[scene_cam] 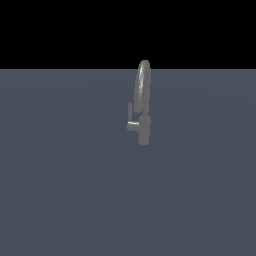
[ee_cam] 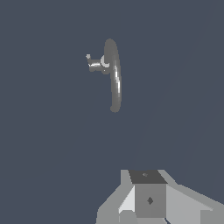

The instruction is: Turn on the faucet by rotating a designated handle.

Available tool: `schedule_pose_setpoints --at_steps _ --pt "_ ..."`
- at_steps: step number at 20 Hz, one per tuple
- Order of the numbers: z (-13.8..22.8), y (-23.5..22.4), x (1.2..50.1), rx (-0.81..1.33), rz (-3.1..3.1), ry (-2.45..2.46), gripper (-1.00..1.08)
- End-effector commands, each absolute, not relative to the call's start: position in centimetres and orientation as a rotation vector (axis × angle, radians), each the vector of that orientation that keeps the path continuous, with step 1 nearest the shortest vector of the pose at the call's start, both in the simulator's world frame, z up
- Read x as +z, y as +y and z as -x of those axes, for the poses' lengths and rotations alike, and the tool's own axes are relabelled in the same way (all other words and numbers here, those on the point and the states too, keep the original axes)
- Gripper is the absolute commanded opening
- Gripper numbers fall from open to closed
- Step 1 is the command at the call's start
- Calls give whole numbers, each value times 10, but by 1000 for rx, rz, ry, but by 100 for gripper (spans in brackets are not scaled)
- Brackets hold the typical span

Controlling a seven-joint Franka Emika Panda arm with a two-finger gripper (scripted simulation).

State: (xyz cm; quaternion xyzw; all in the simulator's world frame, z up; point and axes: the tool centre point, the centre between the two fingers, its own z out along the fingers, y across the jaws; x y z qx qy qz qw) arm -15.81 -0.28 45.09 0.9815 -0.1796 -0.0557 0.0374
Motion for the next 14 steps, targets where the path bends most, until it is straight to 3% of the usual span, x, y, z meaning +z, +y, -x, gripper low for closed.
schedule_pose_setpoints --at_steps 1,14 --pt "146 -5 444 -182 -2972 -636 -100" --pt "88 -14 398 -192 -2718 -1026 -100"
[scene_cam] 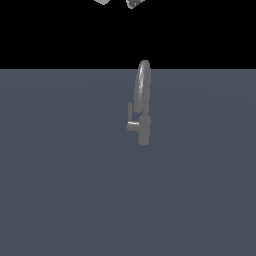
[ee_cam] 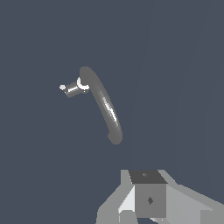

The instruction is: Turn on the faucet by rotating a designated handle.

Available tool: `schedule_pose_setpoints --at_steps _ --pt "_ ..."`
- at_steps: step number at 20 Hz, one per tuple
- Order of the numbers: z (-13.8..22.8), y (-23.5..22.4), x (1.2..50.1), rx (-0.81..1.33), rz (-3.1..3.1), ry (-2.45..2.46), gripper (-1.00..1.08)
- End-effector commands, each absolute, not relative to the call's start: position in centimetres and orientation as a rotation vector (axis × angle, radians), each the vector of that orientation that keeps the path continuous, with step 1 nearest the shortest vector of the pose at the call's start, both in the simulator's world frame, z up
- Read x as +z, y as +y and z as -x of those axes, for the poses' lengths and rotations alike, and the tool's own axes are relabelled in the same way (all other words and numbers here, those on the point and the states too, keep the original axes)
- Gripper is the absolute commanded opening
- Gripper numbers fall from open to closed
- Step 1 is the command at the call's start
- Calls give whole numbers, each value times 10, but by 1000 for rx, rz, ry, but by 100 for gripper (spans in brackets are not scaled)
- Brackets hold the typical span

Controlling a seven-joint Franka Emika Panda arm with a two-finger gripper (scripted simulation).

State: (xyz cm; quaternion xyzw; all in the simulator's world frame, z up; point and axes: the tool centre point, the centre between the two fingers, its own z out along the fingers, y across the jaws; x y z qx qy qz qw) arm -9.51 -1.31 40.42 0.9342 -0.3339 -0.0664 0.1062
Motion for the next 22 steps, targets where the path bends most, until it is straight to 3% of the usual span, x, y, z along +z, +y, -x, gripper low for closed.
schedule_pose_setpoints --at_steps 1,22 --pt "84 -15 394 -190 -2696 -1053 -100" --pt "5 -24 298 -20 -2184 -1497 -100"
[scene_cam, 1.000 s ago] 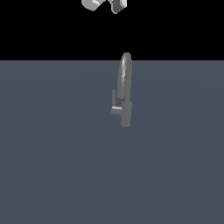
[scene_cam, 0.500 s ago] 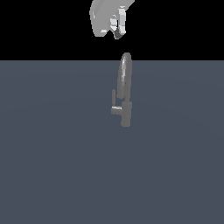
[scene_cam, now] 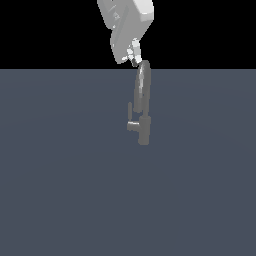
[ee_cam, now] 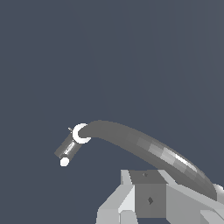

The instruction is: Turn on the faucet by rotating a designated handle.

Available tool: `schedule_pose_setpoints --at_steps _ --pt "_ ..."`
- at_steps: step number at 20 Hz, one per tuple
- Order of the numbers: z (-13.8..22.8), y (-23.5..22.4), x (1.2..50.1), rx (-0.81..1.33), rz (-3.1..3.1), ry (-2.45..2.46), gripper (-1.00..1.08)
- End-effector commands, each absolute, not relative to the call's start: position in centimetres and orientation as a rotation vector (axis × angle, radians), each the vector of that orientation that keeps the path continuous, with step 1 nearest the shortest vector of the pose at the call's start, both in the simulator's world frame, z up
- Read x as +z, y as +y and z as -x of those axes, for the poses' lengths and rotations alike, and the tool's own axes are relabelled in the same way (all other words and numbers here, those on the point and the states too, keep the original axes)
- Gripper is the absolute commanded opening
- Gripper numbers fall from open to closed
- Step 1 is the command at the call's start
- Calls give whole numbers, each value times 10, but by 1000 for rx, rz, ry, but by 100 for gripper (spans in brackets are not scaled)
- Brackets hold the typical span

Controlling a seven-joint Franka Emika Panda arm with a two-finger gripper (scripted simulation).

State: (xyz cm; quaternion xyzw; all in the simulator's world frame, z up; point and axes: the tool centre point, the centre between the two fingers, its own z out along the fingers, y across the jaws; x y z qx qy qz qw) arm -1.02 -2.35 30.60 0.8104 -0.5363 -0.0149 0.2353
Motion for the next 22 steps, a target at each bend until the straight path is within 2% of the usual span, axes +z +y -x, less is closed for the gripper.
schedule_pose_setpoints --at_steps 1,22 --pt "2 -24 293 -7 -2159 -1513 -100" --pt "-58 -20 186 364 -1689 -1735 -100"
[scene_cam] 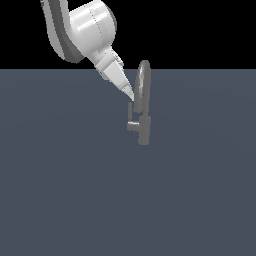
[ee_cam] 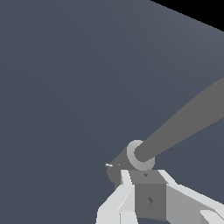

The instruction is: Turn on the faucet by rotating a designated handle.

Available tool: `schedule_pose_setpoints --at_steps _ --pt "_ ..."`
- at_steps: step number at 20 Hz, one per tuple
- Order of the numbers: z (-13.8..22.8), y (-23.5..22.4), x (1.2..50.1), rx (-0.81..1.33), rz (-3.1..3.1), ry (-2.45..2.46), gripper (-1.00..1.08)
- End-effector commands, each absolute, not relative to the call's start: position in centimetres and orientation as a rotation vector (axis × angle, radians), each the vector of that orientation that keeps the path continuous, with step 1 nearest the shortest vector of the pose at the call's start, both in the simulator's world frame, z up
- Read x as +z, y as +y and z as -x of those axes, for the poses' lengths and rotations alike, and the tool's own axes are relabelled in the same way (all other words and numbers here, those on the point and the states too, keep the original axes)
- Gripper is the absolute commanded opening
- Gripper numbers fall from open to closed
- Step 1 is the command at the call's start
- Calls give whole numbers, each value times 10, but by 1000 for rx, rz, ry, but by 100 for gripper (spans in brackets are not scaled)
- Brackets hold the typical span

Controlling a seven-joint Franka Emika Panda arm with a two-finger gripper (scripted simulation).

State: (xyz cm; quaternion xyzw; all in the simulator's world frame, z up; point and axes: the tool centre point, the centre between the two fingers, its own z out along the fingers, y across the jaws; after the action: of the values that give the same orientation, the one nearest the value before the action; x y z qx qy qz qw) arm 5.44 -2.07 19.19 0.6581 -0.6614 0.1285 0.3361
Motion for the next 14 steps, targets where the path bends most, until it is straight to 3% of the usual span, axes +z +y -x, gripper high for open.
schedule_pose_setpoints --at_steps 1,14 --pt "-59 -20 182 379 -1674 -1740 -100" --pt "-69 -18 158 480 -1587 -1768 -100"
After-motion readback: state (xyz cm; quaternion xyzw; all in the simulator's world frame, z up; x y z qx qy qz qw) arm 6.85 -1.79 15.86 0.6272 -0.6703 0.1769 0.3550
